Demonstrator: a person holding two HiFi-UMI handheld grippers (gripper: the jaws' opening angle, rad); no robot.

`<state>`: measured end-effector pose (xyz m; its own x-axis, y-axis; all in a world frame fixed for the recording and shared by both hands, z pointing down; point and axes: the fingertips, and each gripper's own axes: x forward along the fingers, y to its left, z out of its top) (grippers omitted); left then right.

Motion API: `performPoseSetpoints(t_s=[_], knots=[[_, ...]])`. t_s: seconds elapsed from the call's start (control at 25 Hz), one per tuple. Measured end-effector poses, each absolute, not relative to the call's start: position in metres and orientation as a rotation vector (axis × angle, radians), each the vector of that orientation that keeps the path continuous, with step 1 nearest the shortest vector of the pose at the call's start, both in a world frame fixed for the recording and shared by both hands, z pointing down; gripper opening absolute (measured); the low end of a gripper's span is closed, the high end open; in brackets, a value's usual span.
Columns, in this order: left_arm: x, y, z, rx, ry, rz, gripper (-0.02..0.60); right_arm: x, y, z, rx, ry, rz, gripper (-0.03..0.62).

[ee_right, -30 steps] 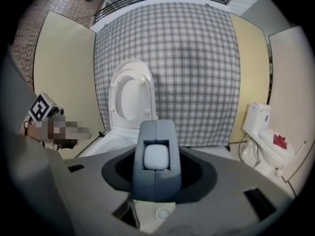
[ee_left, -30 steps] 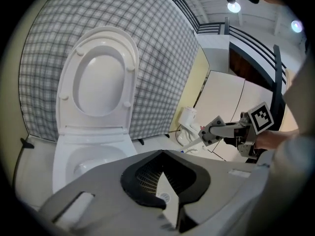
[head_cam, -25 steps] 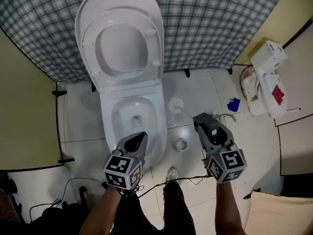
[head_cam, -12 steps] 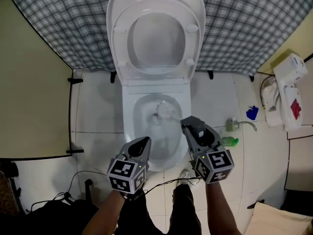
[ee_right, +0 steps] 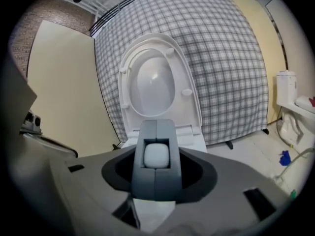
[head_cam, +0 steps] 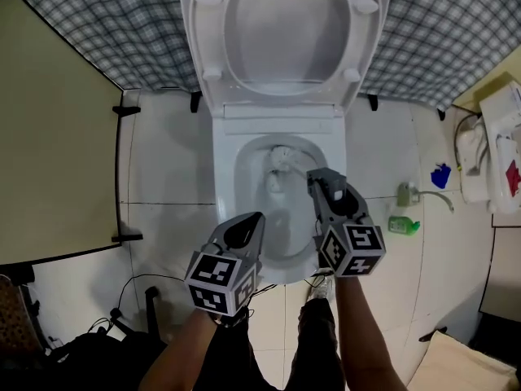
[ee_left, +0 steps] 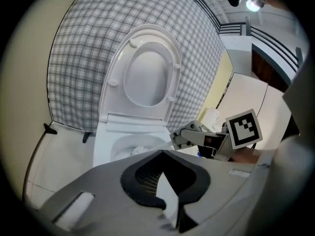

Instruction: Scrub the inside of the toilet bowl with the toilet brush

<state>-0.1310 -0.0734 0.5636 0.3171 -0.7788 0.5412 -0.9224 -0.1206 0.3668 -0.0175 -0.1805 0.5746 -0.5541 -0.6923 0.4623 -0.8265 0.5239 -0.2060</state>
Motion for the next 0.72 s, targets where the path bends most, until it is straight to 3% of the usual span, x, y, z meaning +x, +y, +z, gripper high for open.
performPoseSetpoints(t_s=[0.44, 0.72], knots=[[-0.154, -0.062, 0.58, 1.893, -1.508, 0.298, 0.01, -0.054, -0.176, 0.584, 1.153, -2.548, 0.83, 0.193], [-0.158, -0.051, 0.583, 1.864, -1.531, 0.308, 0.009, -0.069, -0.149, 0.581, 0.875, -2.57, 0.79, 0.195]])
